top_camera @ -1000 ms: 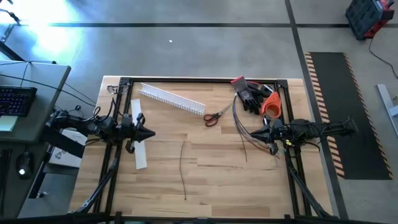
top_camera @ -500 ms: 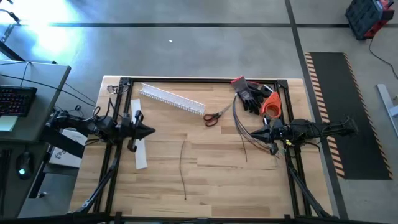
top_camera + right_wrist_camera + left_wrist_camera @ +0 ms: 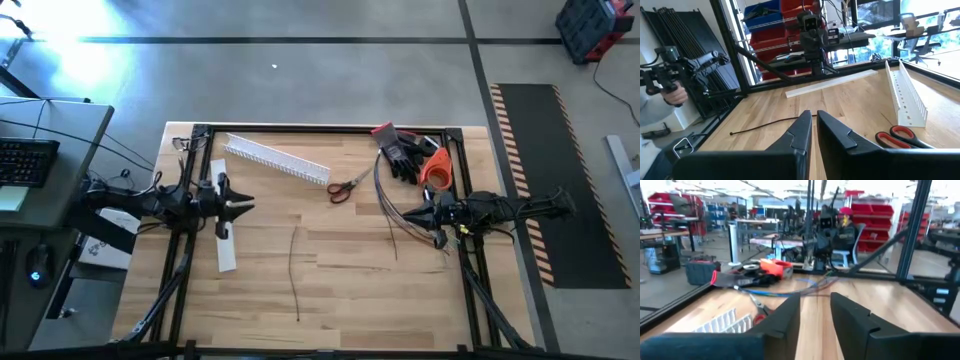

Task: Ziptie cables
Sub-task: Wrap the black zip tie on the cables

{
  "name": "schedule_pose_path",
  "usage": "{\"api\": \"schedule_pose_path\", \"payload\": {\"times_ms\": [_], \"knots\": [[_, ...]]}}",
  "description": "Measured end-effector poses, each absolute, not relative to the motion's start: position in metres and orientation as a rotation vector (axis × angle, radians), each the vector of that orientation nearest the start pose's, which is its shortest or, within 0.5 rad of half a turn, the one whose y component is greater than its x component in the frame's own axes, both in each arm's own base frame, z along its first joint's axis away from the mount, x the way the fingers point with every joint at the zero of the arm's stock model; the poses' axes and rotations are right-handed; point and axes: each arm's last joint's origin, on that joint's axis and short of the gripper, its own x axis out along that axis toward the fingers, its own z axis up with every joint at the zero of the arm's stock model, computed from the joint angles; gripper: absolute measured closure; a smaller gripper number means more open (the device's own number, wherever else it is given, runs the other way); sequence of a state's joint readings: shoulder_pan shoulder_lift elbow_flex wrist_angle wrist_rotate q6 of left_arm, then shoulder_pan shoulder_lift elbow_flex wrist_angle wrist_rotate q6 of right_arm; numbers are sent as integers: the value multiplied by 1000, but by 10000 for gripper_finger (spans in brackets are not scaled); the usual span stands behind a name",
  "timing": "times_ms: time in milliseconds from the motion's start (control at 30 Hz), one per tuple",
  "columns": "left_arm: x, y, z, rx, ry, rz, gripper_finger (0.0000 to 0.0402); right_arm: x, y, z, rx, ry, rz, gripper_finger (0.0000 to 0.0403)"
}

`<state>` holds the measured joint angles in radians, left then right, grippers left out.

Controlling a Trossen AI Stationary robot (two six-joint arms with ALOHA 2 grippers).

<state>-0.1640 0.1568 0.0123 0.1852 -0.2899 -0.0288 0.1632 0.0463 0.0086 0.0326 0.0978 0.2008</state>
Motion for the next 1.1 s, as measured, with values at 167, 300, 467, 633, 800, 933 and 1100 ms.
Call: {"api": "schedule_pose_path", "payload": {"times_ms": [167,300,467,633,800,933,1100], "knots": [[111,-9,172,-18,-27,141,284,99,13,166,200,11,65,387],[117,-8,178,17,-77,215,284,99,13,166,200,11,65,387],[127,1,179,7,-106,364,284,99,13,166,200,12,64,387],[145,12,181,-33,-42,394,284,99,13,166,200,12,64,387],[183,25,192,-23,64,414,284,99,13,166,200,12,65,387],[225,39,196,-55,140,475,284,99,13,166,200,12,64,387],[273,59,197,-114,173,559,284,99,13,166,200,12,64,387]]}}
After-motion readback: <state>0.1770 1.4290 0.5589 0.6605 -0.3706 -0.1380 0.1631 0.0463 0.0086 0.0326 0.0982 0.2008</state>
